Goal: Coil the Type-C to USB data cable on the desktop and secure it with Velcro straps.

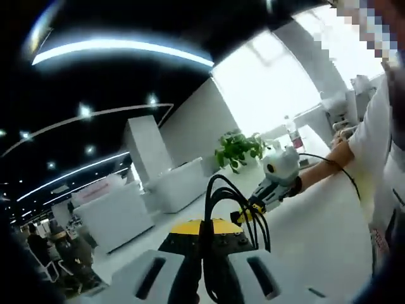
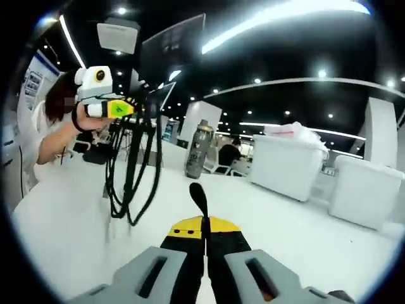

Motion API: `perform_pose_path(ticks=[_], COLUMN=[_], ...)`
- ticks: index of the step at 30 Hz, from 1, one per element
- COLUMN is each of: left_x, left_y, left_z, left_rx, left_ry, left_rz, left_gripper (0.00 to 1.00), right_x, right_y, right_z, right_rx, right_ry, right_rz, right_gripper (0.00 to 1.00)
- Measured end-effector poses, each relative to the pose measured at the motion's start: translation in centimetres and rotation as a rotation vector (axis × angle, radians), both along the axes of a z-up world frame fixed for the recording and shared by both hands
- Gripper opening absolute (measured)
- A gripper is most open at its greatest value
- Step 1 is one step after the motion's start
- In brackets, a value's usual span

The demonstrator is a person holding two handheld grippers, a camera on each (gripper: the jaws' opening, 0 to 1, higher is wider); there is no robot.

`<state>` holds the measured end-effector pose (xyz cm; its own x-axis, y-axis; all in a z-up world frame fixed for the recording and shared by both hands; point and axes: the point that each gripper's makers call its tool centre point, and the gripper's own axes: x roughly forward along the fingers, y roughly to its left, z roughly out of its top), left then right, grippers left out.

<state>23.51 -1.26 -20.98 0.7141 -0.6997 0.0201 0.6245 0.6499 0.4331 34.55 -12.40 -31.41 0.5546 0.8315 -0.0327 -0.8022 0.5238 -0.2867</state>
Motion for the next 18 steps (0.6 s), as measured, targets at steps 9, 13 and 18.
perform_pose_path(ticks=[9,13,18], left_x=[-1.5,1.0,4.4], left_y=[-3.4,-4.3,-5.5], left_z=[-0.8,-3.5,-4.9], left_rx=[-0.113,-0.11,-0.156], left_ry=[0.243,0.29,0.353], left_rz=[-0.154,-0.162,-0.169], left_gripper=[0.04,0.04,0.04], right_x=[-3.2,-4.2,-4.5], right_y=[-0.1,0.0,0.1], right_z=[-0.9,-1.9,-2.9], right_rx=[-0.053,-0.089,-0.11], right_ry=[-0.023,-0.023,-0.006], right_rz=[0.083,0.12,0.149], right_gripper=[0.0,0.0,0.0])
